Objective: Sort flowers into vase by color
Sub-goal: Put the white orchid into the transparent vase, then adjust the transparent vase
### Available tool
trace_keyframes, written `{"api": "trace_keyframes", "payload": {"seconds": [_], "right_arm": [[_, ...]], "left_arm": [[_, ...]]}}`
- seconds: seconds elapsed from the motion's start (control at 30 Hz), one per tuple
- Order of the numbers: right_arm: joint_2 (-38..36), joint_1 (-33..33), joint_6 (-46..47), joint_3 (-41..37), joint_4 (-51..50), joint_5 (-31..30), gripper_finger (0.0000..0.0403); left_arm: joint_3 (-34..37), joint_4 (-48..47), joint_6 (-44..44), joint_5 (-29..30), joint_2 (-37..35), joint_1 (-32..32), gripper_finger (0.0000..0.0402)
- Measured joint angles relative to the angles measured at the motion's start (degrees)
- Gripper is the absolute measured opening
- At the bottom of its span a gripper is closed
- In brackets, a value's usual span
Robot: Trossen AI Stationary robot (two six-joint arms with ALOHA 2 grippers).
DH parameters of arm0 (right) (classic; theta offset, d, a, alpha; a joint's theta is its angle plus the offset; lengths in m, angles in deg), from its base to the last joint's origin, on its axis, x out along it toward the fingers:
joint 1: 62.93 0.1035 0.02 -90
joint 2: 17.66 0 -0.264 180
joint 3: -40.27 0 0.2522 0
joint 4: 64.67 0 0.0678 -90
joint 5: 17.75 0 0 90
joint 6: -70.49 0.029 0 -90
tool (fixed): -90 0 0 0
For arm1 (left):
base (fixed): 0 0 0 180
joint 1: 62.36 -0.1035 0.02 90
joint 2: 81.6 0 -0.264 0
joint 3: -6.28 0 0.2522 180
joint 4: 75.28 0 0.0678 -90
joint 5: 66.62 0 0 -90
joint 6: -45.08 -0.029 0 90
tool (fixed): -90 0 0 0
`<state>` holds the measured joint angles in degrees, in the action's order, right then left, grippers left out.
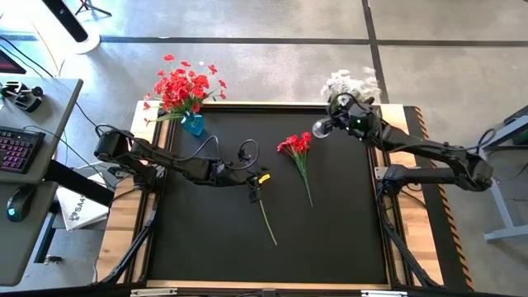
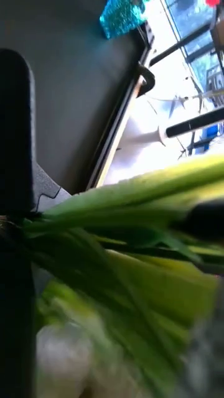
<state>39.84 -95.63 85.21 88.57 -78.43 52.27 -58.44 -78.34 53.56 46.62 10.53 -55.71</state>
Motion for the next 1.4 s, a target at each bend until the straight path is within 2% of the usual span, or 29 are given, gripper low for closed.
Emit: {"api": "trace_keyframes", "payload": {"seconds": [0.43,0.67,0.8,0.97,1.17,1.27,1.4], "right_arm": [[9.55,-0.52,-0.19,-0.02,4.99,3.44,0.0007],[10.7,-0.68,-0.92,0.0,6.57,4.58,0.0017],[10.79,-0.65,-2.28,-0.02,5.84,4.87,0.0053],[10.7,-0.63,-3.21,-0.02,5.6,6.14,0.013],[10.72,-0.63,-3.23,4.62,-2.62,6.9,0.0209],[10.72,-0.63,-3.23,7.29,-6.69,6.9,0.0233],[10.72,-0.63,-3.23,10.32,-10.65,7.03,0.0244]], "left_arm": [[0.0,-0.02,-0.15,0.18,0.0,-1.39,0.0122],[0.0,-0.06,-0.15,0.16,0.01,-1.39,0.0122],[0.0,-0.08,-0.15,0.13,0.01,-1.36,0.0122],[0.0,-0.11,-0.13,-0.33,0.0,-1.32,0.0122],[0.0,-0.21,-0.13,-0.43,0.02,-1.32,0.0122],[0.0,-0.21,-0.11,-0.43,0.0,-1.31,0.0122],[0.0,-0.24,-0.1,-0.43,0.02,-1.08,0.0122]]}}
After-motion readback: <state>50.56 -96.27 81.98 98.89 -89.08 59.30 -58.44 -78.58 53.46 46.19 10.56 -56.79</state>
